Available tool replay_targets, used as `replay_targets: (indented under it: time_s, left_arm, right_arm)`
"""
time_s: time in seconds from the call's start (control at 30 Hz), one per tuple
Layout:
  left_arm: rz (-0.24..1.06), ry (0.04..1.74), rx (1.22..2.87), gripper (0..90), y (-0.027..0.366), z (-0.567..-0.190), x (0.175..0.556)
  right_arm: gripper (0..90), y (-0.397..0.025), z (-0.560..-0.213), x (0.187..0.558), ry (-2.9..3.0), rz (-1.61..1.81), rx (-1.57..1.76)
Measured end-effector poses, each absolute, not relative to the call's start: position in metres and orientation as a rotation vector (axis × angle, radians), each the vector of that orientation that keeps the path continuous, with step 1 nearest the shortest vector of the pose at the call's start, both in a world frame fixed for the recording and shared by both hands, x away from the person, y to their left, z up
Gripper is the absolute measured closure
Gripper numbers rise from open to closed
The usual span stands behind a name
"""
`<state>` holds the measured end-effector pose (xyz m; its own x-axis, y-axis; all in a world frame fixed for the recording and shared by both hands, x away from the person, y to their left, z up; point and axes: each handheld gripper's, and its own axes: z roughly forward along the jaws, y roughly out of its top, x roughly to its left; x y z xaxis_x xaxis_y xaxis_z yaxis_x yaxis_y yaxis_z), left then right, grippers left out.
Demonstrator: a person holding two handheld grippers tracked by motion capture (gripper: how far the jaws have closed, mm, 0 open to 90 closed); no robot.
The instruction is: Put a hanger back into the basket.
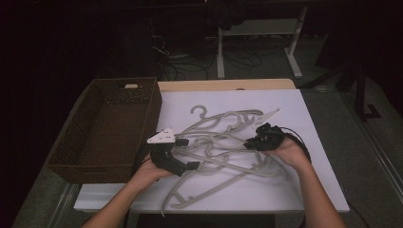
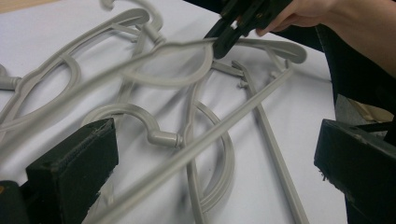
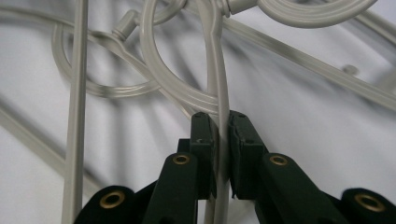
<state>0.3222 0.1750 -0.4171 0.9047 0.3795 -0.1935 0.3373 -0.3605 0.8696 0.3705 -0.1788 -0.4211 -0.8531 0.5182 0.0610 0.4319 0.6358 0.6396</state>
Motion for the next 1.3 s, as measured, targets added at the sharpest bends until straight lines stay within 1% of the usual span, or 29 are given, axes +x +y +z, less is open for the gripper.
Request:
replay_targets:
  time_s: [0.1, 0.2, 0.37, 0.4, 0.43, 0.47, 0.57, 0.63, 0.67, 0.7, 0.87, 1.07, 1.1, 1.13, 1.3]
  left_arm:
    - [0.047, 0.521, 1.976, 0.0, 0.175, -0.417, 0.322]
    - [0.044, 0.518, 1.978, 0.0, 0.175, -0.418, 0.322]
    - [0.042, 0.519, 1.98, 0.0, 0.174, -0.418, 0.322]
    - [0.042, 0.519, 1.981, 0.0, 0.174, -0.418, 0.322]
    - [0.041, 0.518, 1.98, 0.0, 0.174, -0.418, 0.322]
    - [0.041, 0.518, 1.979, 0.0, 0.174, -0.418, 0.322]
    - [0.041, 0.519, 1.979, 0.0, 0.175, -0.418, 0.322]
    - [0.04, 0.519, 1.98, 0.0, 0.175, -0.418, 0.322]
    - [0.041, 0.519, 1.98, 0.0, 0.174, -0.418, 0.322]
    - [0.041, 0.518, 1.98, 0.0, 0.174, -0.418, 0.322]
    - [0.04, 0.518, 1.98, 0.0, 0.174, -0.418, 0.322]
    - [0.041, 0.521, 1.975, 0.0, 0.175, -0.418, 0.322]
    - [0.041, 0.521, 1.975, 0.0, 0.175, -0.418, 0.322]
    - [0.041, 0.522, 1.975, 0.0, 0.175, -0.418, 0.323]
    - [0.041, 0.523, 1.979, 0.0, 0.175, -0.418, 0.322]
  right_arm:
    - [80.5, -0.168, -0.425, 0.379, 2.767, 0.959, 0.74]
    - [80.4, -0.161, -0.428, 0.386, 2.784, 0.979, 0.705]
    - [79.0, -0.156, -0.435, 0.393, 2.772, 0.956, 0.71]
    - [75.4, -0.156, -0.436, 0.393, 2.77, 0.952, 0.719]
    - [68.8, -0.156, -0.437, 0.393, 2.778, 0.953, 0.734]
    - [66.6, -0.158, -0.437, 0.392, 2.757, 0.975, 0.769]
    - [64.5, -0.164, -0.43, 0.389, 2.717, 1.029, 0.825]
    - [66.6, -0.17, -0.424, 0.384, 2.692, 1.04, 0.854]
    - [70.8, -0.173, -0.421, 0.382, 2.673, 1.049, 0.871]
    - [72.9, -0.177, -0.418, 0.378, 2.66, 1.059, 0.896]
    - [88.8, -0.195, -0.411, 0.357, 2.619, 1.025, 0.979]
    - [89.0, -0.208, -0.41, 0.327, 2.599, 0.955, 1.046]
    - [89.0, -0.208, -0.41, 0.327, 2.599, 0.955, 1.046]
    - [89.1, -0.214, -0.411, 0.317, 2.586, 0.938, 1.081]
    - [89.1, -0.223, -0.418, 0.296, 2.578, 0.885, 1.143]
